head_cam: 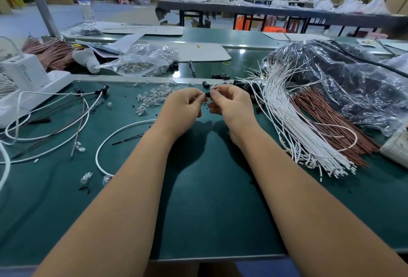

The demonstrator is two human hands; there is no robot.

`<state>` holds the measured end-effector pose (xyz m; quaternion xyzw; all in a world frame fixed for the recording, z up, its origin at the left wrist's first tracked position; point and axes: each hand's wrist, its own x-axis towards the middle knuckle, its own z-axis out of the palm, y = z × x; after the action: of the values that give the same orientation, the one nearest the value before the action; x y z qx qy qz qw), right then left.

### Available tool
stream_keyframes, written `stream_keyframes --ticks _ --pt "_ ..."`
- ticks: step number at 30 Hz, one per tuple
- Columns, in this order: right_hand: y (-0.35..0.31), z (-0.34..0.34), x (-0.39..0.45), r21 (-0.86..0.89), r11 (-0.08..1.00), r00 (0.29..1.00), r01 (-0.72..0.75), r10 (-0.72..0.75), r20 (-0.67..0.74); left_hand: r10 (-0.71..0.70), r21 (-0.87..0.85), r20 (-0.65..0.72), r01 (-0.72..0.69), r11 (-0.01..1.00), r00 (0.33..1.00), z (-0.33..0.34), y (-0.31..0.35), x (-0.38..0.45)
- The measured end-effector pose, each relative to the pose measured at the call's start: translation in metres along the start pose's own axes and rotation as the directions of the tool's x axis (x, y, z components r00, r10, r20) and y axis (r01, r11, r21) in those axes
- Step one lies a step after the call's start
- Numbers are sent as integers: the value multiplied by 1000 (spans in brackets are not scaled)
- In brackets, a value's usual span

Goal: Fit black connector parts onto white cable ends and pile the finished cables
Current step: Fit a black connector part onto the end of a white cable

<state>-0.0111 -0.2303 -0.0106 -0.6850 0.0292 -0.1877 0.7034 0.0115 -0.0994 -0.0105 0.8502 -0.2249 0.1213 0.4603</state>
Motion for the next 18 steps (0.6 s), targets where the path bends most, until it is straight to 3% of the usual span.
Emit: stream_keyframes --ticks 2,4,6,7,9,10,12,14,18 --pt "-11 9 7 301 952 988 -57 98 -122 -28 206 -85 45 978 996 -6 -2 2" --pt "-19 20 12 624 776 964 -89 225 -143 -43 368 -187 111 923 981 -11 -5 2" --pt "-18 37 6 669 730 957 -140 274 -100 -59 403 -249 158 902 967 -14 -7 1" --pt "-14 45 -1 578 794 957 -187 281 -76 -66 401 -266 173 900 962 -16 -7 2" --pt "-4 59 -14 174 962 976 -211 217 -17 -72 375 -307 190 907 949 -21 -6 4" --pt "0 63 -18 -73 989 990 -128 131 45 -75 355 -335 199 913 939 -24 -4 4" --pt "3 67 -26 -402 907 971 123 -26 239 -72 323 -388 209 923 919 -34 3 6" --pt "3 68 -30 -526 805 924 273 -68 375 -41 345 -425 204 916 904 -50 9 9" --pt "3 65 -28 -524 817 926 241 -31 376 13 476 -456 232 848 890 -111 9 21"
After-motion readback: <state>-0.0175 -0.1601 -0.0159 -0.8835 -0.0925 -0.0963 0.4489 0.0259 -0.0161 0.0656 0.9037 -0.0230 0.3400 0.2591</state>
